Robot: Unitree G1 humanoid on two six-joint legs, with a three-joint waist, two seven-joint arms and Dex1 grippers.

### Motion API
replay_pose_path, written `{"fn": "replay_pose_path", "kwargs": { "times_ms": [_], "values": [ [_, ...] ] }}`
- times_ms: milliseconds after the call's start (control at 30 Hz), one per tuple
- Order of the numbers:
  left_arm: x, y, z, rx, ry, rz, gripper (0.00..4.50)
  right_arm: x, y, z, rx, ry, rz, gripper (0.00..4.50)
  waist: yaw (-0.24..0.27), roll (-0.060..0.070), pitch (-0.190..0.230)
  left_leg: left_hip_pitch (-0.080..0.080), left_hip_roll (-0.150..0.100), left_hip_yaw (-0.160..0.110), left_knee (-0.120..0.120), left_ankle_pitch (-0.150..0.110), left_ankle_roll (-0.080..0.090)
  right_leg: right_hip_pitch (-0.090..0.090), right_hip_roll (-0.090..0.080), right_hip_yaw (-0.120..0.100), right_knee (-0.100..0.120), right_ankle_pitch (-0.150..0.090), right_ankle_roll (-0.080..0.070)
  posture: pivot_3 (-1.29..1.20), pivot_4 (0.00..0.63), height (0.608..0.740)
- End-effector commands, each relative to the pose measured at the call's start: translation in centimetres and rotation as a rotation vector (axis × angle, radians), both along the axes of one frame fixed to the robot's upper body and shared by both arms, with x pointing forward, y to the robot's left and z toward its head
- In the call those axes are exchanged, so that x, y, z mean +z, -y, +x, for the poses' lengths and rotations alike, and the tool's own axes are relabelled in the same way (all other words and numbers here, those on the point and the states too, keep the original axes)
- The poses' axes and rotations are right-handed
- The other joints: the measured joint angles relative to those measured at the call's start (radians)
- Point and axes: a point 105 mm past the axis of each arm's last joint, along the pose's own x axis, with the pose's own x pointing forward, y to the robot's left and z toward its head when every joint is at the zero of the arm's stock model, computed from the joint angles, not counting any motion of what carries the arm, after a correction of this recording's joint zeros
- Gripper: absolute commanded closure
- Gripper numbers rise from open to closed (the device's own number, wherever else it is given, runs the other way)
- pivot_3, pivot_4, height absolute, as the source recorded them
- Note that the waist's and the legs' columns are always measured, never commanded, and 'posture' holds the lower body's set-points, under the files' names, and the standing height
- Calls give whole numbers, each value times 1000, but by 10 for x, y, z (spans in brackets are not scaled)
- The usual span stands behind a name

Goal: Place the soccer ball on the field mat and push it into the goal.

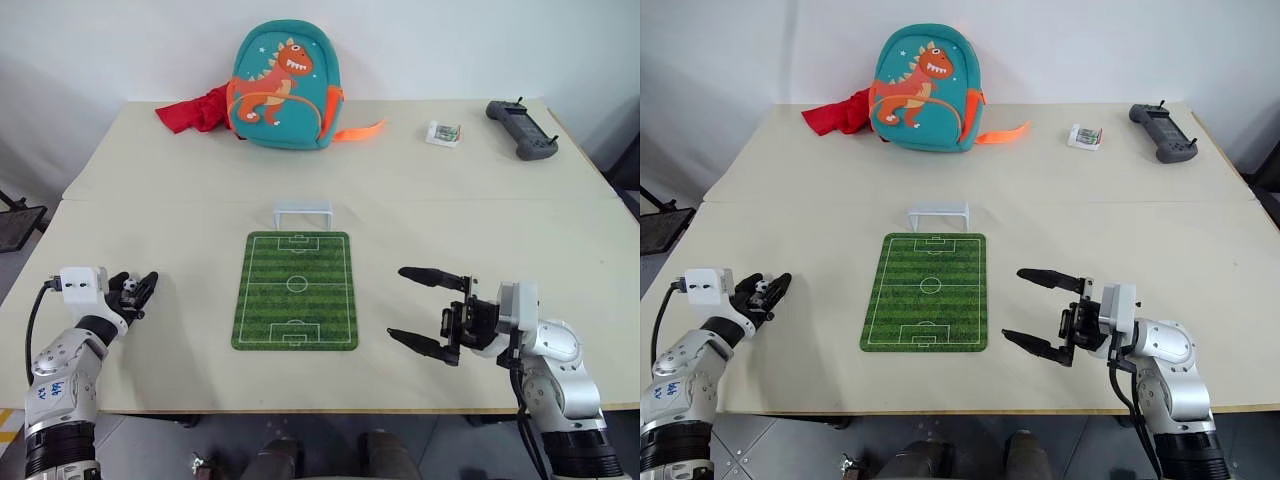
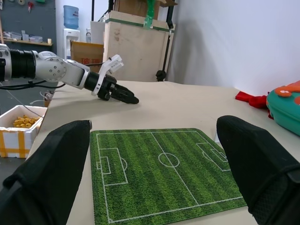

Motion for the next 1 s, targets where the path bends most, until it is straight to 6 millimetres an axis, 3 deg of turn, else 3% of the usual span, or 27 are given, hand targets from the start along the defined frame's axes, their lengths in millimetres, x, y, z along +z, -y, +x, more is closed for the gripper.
{"fn": "replay_pose_path", "kwargs": {
  "times_ms": [33,133,233,267,333,400,500,633,767,1000],
  "values": [
    [6,5,-3,-34,13,37,2908,3,4,-1,-21,29,14,0,0,0,0,0,0,0,0,0,0,0,0,0,0,0,0,0,150,740],
    [10,9,-2,-57,39,53,3641,2,5,0,-30,32,14,0,1,0,0,0,0,0,0,0,0,0,0,0,0,0,0,0,150,740],
    [29,24,0,-146,156,44,3641,2,10,3,-54,41,12,0,1,0,0,0,0,0,0,0,0,0,0,0,0,0,0,0,150,740],
    [43,37,0,-231,220,56,3641,3,14,5,-71,51,3,0,1,0,0,0,0,0,0,0,0,0,0,0,0,0,0,0,150,740],
    [77,93,-10,-574,361,129,3641,7,34,7,-106,95,-67,0,6,-1,0,-1,0,0,0,0,0,0,0,0,0,0,0,0,150,740],
    [86,139,-25,-878,396,185,3641,-3,51,-1,-55,55,-195,0,21,0,1,-2,-1,0,2,0,1,0,-1,-2,-1,0,0,0,150,740],
    [72,183,-40,-1190,298,257,3641,-19,65,-18,60,-49,-351,0,28,3,0,-1,-1,0,2,-1,2,3,-2,-3,-4,1,0,0,150,740],
    [29,206,-51,-1440,117,428,3641,-25,69,-22,95,-85,-415,0,7,6,-1,1,3,4,-1,-1,1,2,1,-1,-5,1,-1,0,150,740],
    [8,218,-42,-1476,105,470,3641,-22,63,-23,79,-61,-388,0,-2,6,0,0,5,7,-1,-2,1,-1,3,1,-4,1,-1,0,150,740],
    [-4,224,-35,-1478,128,489,3641,-18,50,-28,50,-37,-343,0,21,6,0,-1,5,7,1,-2,1,-1,3,1,-3,1,-1,0,150,740]
  ]
}}
